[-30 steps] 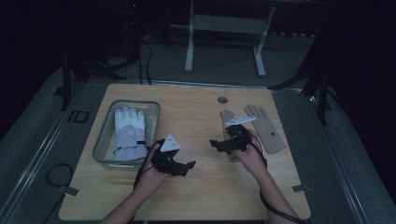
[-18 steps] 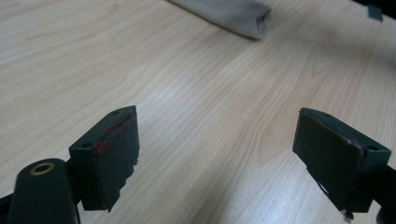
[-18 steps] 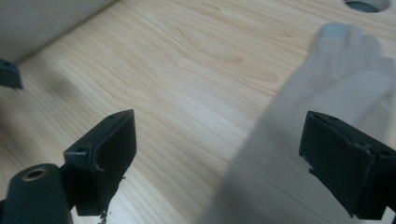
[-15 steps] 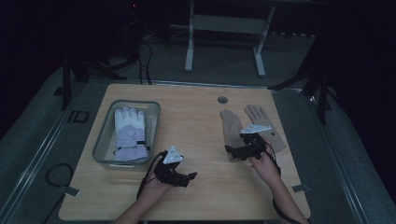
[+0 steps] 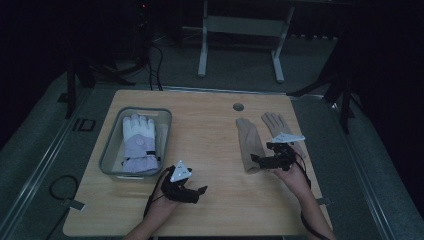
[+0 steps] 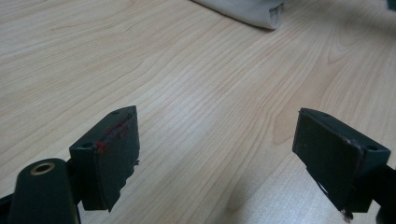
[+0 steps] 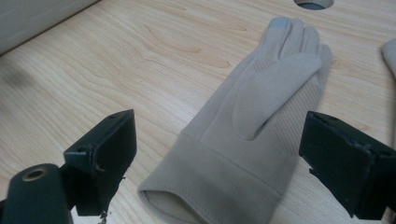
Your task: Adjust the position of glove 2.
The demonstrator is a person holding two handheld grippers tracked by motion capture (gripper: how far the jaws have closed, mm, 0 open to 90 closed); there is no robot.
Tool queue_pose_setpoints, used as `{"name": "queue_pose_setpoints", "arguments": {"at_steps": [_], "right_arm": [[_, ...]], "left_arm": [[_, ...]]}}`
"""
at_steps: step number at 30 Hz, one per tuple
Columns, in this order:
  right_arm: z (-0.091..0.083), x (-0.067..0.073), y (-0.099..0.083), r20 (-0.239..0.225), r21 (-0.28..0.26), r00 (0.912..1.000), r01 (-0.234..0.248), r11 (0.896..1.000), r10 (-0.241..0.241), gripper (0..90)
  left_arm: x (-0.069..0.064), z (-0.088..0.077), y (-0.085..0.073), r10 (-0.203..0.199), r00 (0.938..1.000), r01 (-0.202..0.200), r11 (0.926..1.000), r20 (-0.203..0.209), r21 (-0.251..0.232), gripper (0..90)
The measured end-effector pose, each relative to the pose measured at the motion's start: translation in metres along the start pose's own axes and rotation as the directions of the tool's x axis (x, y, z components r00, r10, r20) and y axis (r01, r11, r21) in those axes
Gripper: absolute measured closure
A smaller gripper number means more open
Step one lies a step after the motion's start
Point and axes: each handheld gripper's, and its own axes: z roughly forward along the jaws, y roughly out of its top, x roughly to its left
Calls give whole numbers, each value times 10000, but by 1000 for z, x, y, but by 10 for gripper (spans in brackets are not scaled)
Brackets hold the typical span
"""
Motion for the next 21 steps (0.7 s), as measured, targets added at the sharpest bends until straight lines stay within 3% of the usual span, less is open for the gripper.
{"name": "queue_pose_setpoints", "arguments": {"at_steps": [3, 7, 11, 16, 21], "right_arm": [[7, -3, 2, 356, 171, 9992, 177, 9997, -183, 149], [18, -11, 7, 1021, 242, 9942, 325, 9992, -348, 312], [32, -20, 13, 1094, 471, 9936, 244, 9986, -294, 419], [47, -23, 19, 1362, 699, 9896, 372, 9969, -465, 436], [71, -30, 27, 1455, 956, 9889, 150, 9953, -289, 405]], "left_arm": [[-1, -2, -3, -62, 10000, 62, 10000, 62, -63, 150], [-1, -6, -7, -167, 9998, 168, 9997, 94, -191, 150], [-1, -6, -11, -277, 9994, 280, 9995, 204, -141, 149], [-1, -7, -12, -222, 9995, 228, 9994, 244, -245, 147], [-1, -9, -11, -137, 9999, 141, 9991, 99, -393, 114]]}}
